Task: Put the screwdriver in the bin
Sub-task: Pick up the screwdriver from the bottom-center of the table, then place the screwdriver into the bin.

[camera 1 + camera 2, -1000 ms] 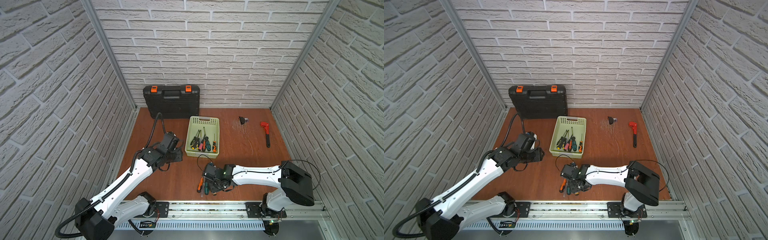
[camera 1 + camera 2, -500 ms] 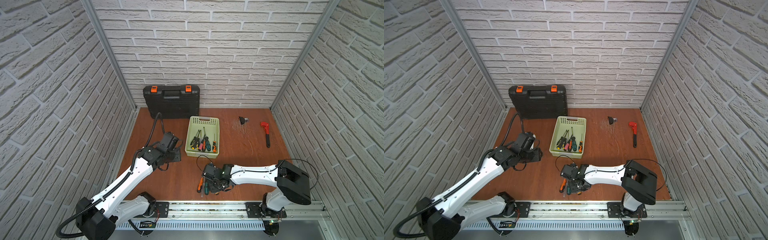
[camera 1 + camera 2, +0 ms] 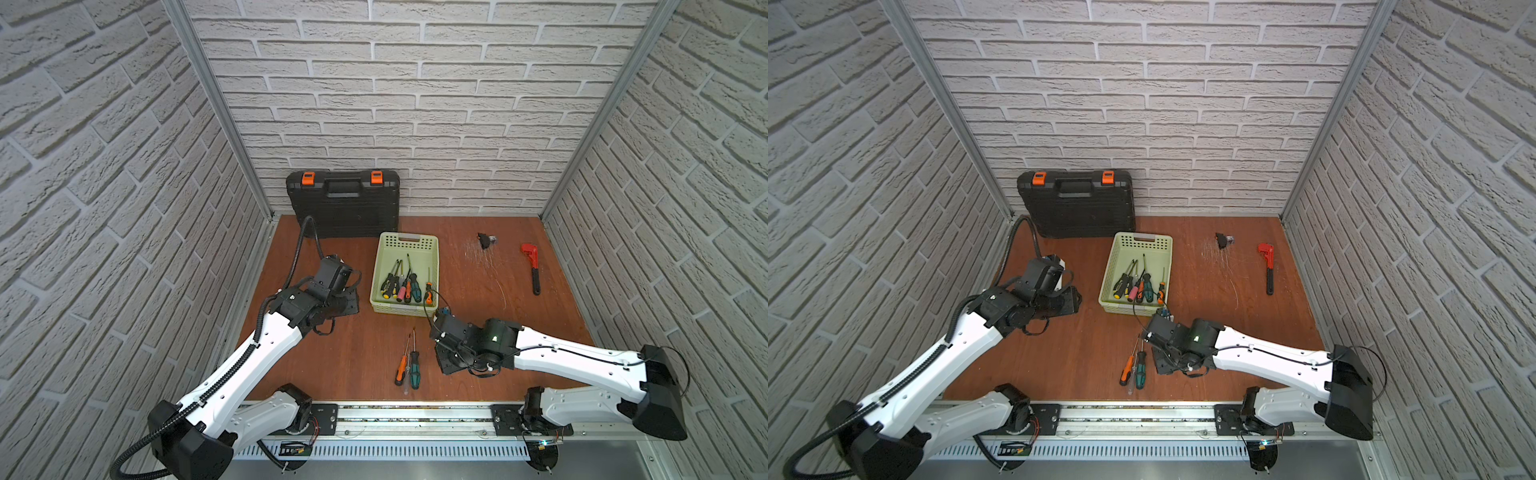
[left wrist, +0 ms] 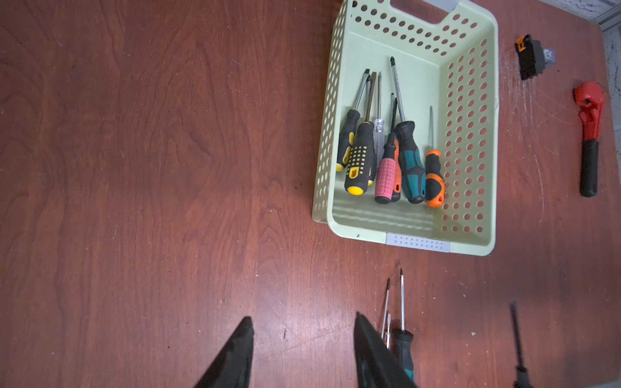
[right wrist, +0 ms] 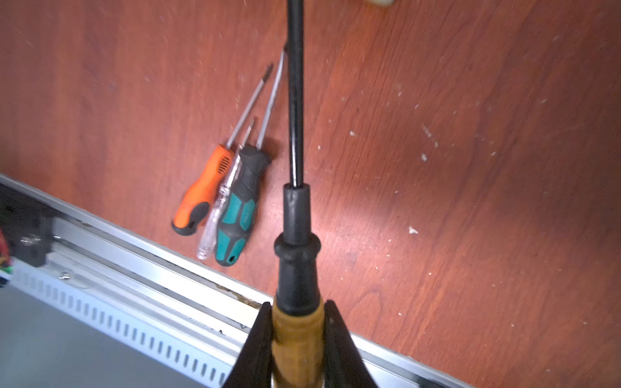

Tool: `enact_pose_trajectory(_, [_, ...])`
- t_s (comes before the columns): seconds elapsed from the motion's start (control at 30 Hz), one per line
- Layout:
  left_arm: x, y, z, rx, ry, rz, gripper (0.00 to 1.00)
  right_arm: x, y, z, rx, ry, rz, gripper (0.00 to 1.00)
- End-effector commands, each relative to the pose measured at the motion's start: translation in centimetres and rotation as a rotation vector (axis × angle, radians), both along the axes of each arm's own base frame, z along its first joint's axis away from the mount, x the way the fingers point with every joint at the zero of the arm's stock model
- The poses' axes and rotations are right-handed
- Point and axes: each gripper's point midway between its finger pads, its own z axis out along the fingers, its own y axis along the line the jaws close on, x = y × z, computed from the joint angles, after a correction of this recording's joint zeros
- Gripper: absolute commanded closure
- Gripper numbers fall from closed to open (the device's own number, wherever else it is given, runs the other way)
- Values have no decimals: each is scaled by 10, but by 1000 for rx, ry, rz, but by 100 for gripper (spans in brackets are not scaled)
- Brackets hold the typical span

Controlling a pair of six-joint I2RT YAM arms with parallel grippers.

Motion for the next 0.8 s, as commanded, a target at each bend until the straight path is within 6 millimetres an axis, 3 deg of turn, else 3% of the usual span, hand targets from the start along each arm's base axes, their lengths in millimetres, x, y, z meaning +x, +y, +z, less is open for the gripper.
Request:
enact_pose_trajectory(0.0, [11,-2,15,-27,-44,32,51,31,0,44,32,-112,7,95])
enact_pose_trajectory(0.17, [12,-2,16,-26,-44,32,51,92,24,79,123,-191,34,94])
enact_pose_trajectory(0.3, [6,3,9,-38,-43,54,51,140,39,83,113,-213,61,94])
enact_pose_trajectory(0.37, [3,5,6,-42,-41,62,51,159,42,75,100,-202,71,95])
enact_pose_trajectory(0.5, [-4,11,2,-41,-42,68,51,190,39,41,41,-137,69,94])
enact_pose_trajectory(0.77, [-11,23,4,-20,-75,61,51,209,39,-8,12,-9,3,95])
